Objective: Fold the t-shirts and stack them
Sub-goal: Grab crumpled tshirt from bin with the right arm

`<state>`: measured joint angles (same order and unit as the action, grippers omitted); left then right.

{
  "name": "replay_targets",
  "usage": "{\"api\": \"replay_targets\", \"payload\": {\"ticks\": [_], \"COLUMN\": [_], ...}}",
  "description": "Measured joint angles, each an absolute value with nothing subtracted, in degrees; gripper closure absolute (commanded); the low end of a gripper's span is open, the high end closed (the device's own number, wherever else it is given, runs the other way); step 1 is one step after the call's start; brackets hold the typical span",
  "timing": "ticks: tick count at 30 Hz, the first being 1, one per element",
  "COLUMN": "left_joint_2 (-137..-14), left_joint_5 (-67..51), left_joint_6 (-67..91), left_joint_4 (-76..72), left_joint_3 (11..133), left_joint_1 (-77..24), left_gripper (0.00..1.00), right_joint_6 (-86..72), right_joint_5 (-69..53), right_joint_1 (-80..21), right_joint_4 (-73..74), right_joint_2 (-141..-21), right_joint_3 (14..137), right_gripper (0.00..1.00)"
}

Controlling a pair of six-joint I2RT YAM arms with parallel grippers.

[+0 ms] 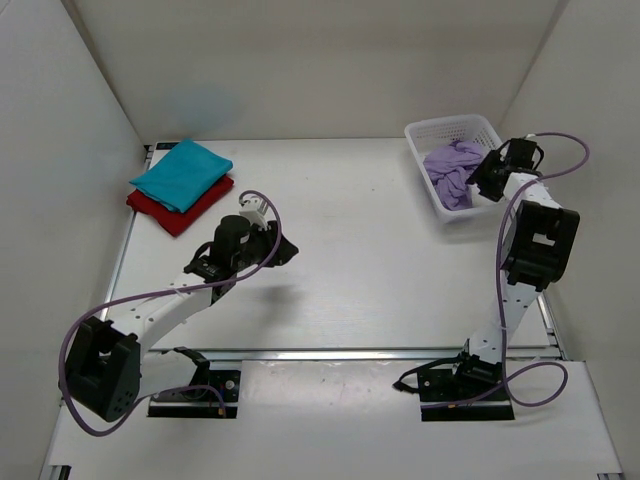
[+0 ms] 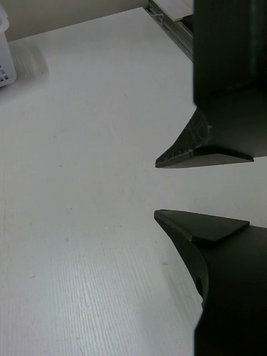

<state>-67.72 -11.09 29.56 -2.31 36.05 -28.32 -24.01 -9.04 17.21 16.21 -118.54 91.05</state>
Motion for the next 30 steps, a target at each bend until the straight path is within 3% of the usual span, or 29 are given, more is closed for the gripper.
{"api": "replay_targets", "payload": {"ticks": [6, 12, 15, 19, 22, 25, 30], "left_joint_2": [-67.72, -67.83, -68.05, -68.03, -67.99, -67.75, -67.94], "left_joint_5": [-11.42, -11.68, -11.66, -11.62, -11.64, -11.64, -11.66], "left_joint_6": [30.15, 31.14, 31.44, 31.92, 32.01, 32.23, 32.42], "left_joint_4": [-3.4, -4.73, -4.73, -4.8, -4.91, -5.13, -5.15], "left_joint_3": [35.97, 35.29, 35.27, 35.24, 34.96, 34.52, 34.54], "left_joint_1": [-28.6, -29.15, -29.34, -29.36, -29.12, -28.97, -29.15], "left_gripper": [0.53, 0.53, 0.54, 0.54, 0.54, 0.54, 0.54], "right_joint_6": [-24.56, -27.86, -28.73, -28.32, -28.56, -28.95, -29.56], "right_joint_5": [-14.52, -19.27, -20.56, -20.49, -20.36, -20.01, -19.14], "right_joint_1": [16.21, 17.82, 18.13, 17.23, 16.03, 15.18, 15.18], "right_joint_4": [13.93, 6.28, 4.71, 5.04, 4.6, 4.03, 3.79], "right_joint_2": [-118.63, -117.12, -116.57, -116.57, -116.57, -116.44, -112.49], "right_joint_3": [89.82, 83.05, 80.75, 81.93, 82.39, 82.15, 82.11], "right_gripper": [0.5, 0.39, 0.39, 0.61, 0.84, 0.97, 1.0]}}
